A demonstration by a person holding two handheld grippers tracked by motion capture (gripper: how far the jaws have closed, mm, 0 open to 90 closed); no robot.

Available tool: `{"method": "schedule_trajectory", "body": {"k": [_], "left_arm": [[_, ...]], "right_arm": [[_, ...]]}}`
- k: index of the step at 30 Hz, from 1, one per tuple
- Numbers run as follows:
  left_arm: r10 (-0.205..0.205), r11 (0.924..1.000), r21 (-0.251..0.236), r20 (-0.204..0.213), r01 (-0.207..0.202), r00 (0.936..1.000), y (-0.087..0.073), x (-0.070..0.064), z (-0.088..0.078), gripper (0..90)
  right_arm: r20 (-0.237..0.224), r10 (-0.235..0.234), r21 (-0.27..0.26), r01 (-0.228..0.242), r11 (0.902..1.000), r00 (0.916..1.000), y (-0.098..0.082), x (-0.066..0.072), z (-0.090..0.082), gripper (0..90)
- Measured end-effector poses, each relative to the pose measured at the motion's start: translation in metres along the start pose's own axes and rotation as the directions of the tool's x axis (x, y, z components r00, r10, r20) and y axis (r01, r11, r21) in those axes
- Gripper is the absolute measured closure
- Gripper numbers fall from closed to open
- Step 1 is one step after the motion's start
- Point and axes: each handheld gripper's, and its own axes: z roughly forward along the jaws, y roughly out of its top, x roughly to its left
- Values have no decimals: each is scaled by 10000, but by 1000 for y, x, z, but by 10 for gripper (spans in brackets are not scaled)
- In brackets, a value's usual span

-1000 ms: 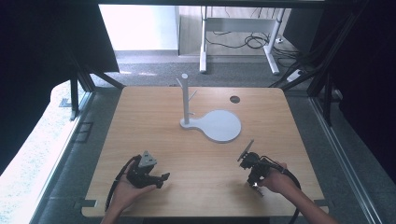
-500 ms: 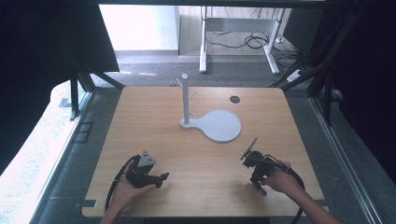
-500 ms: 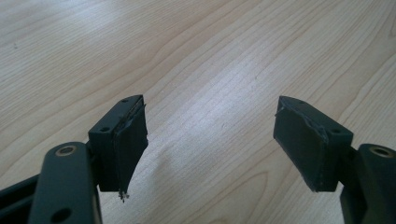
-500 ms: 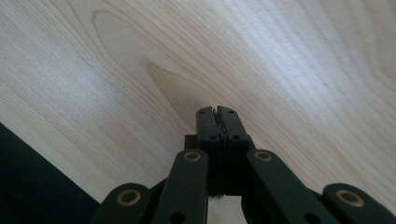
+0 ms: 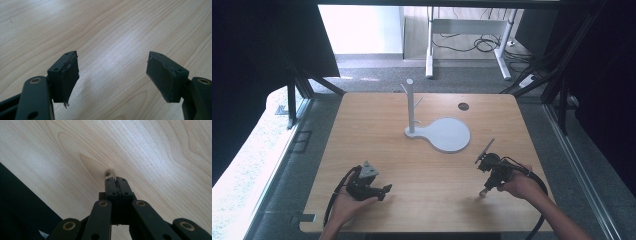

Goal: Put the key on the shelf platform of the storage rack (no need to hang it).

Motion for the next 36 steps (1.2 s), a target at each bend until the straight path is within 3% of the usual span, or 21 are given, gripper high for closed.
{"method": "schedule_trajectory", "body": {"k": [22,36], "left_arm": [[-88,9999,106,-4,88,10000,-1,1,3,262],[-17,9999,168,-9,17,10000,-1,0,5,262]], "right_arm": [[112,173,-345,-169,9993,9998,14,-24,-26,900],[142,254,-638,-245,9977,9996,28,-31,-36,900]]}}
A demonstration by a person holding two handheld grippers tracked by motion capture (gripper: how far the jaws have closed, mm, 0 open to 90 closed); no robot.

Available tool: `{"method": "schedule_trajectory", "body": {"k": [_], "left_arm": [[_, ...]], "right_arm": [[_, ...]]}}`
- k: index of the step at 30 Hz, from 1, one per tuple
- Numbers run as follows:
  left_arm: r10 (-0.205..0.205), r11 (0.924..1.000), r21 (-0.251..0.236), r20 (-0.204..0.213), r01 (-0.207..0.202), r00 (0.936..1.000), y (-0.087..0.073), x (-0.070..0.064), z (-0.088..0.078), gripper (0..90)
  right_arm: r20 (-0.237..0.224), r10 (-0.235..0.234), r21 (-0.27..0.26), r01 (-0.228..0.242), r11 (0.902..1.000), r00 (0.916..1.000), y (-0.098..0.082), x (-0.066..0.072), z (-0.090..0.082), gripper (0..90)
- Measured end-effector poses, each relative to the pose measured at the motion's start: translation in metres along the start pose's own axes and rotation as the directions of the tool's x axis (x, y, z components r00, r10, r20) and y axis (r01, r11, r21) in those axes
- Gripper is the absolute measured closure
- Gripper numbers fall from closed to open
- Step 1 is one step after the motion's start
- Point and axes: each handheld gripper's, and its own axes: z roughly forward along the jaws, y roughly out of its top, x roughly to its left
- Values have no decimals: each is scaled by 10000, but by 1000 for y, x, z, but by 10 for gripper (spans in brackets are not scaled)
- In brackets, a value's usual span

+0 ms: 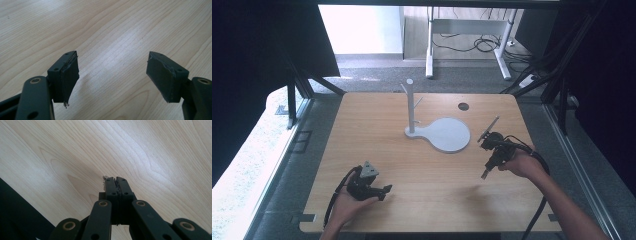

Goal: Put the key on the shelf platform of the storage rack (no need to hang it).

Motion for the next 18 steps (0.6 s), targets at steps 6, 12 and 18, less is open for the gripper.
{"method": "schedule_trajectory", "body": {"k": [6,12,18], "left_arm": [[48,10000,40,45,-48,10000,0,-1,1,262],[-4,9999,102,26,4,10000,0,0,2,262],[-58,9999,145,24,57,10000,-1,0,2,262]], "right_arm": [[-35,-60,-149,60,9999,10000,10,0,-1,900],[-87,-56,-164,55,9998,9999,19,-3,0,900],[-161,-30,-244,26,9997,9999,27,-9,0,900]]}}
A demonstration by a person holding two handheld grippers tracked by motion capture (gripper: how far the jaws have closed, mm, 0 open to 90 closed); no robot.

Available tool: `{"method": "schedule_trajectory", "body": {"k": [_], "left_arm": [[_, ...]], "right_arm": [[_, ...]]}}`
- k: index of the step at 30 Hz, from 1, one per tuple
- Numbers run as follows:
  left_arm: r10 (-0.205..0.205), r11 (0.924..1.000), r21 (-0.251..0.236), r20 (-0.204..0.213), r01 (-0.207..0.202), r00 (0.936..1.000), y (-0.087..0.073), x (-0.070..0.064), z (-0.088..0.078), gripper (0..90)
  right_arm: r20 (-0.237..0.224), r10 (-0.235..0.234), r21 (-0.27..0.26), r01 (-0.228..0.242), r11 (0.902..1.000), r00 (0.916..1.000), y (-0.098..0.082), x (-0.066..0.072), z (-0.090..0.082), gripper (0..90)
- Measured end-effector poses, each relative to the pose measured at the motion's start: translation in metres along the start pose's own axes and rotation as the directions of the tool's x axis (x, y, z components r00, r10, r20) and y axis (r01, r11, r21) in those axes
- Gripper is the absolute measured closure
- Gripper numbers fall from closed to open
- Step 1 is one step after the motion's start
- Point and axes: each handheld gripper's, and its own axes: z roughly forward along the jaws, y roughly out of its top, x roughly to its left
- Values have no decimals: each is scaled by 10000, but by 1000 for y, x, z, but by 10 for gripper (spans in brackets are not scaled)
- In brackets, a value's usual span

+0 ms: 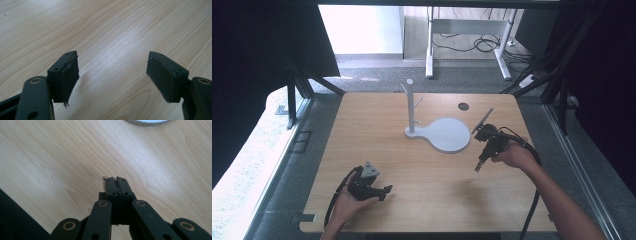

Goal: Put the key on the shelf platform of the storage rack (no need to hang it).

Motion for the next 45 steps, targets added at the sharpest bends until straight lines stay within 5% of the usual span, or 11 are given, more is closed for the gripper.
{"method": "schedule_trajectory", "body": {"k": [18,45], "left_arm": [[-40,10000,-60,-45,40,10000,-1,1,2,263],[-122,9998,-125,-82,121,9999,-2,5,2,264]], "right_arm": [[-373,338,-464,-355,9983,9987,27,-18,-3,900],[-440,430,-619,-457,9970,9981,67,-24,-4,900]]}}
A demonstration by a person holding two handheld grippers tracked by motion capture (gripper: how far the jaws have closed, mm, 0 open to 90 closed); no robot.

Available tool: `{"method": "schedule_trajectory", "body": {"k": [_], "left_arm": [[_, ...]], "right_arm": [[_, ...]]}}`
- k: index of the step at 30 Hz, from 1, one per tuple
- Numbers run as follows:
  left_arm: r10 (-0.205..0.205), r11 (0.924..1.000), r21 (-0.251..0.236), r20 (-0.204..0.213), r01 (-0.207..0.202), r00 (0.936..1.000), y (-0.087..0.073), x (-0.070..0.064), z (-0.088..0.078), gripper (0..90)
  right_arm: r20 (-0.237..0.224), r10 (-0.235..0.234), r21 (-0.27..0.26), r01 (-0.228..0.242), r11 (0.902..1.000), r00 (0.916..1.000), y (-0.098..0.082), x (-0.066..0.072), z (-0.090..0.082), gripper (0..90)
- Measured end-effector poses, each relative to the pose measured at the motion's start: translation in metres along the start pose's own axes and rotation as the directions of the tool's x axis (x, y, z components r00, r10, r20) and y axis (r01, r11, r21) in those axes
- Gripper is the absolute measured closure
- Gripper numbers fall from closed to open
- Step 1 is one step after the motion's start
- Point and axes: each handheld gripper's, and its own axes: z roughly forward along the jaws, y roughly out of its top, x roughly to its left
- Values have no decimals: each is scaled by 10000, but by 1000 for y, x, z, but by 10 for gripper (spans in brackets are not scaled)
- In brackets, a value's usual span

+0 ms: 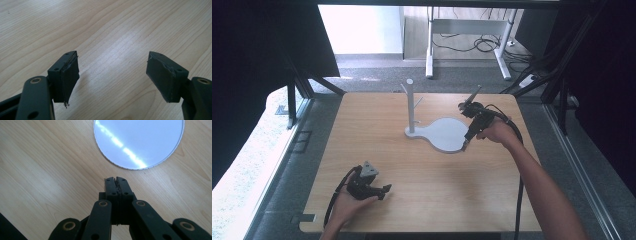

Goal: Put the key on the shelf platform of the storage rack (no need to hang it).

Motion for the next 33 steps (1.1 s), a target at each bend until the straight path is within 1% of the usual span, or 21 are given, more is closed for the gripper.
{"method": "schedule_trajectory", "body": {"k": [5,7,8,10,11,18,21,23,26,28,29,33], "left_arm": [[-37,10000,-52,-35,37,10000,0,2,-2,264],[-30,10000,-61,-26,30,10000,0,2,-2,265],[-30,10000,-57,-18,30,10000,0,2,-2,265],[-36,10000,-59,-11,36,10000,0,2,-2,264],[-41,10000,-60,-8,41,10000,0,2,-2,264],[-97,9999,-124,-20,96,10000,0,2,-2,264],[-120,9999,-99,-18,120,9999,0,2,-2,264],[-105,9999,-113,-21,105,9999,0,2,-2,264],[-108,9999,-90,-35,107,9999,0,2,-3,264],[-91,9999,-75,-34,91,10000,0,3,-3,264],[-86,9999,-86,-34,86,10000,0,3,-3,264],[-122,9998,-126,-25,122,9999,-1,3,-4,264]], "right_arm": [[-88,38,-75,-38,10000,10000,7,-1,0,900],[-203,-1,-127,-2,9999,9998,10,-2,0,900],[-210,113,-91,-115,9999,9997,13,-2,0,900],[-179,104,-117,-107,9999,9998,14,-3,0,900],[-189,182,-90,-184,9998,9997,16,-2,0,900],[-248,112,-227,-117,9997,9996,24,-6,1,900],[-202,207,-251,-212,9995,9996,26,-8,2,900],[-200,181,-254,-187,9995,9996,27,-9,3,900],[-215,372,-192,-376,9991,9991,32,-11,6,900],[-237,288,-191,-292,9994,9993,33,-13,7,900],[-300,386,-118,-390,9992,9988,36,-14,10,900],[-354,418,-58,-420,9991,9985,41,-15,16,900]]}}
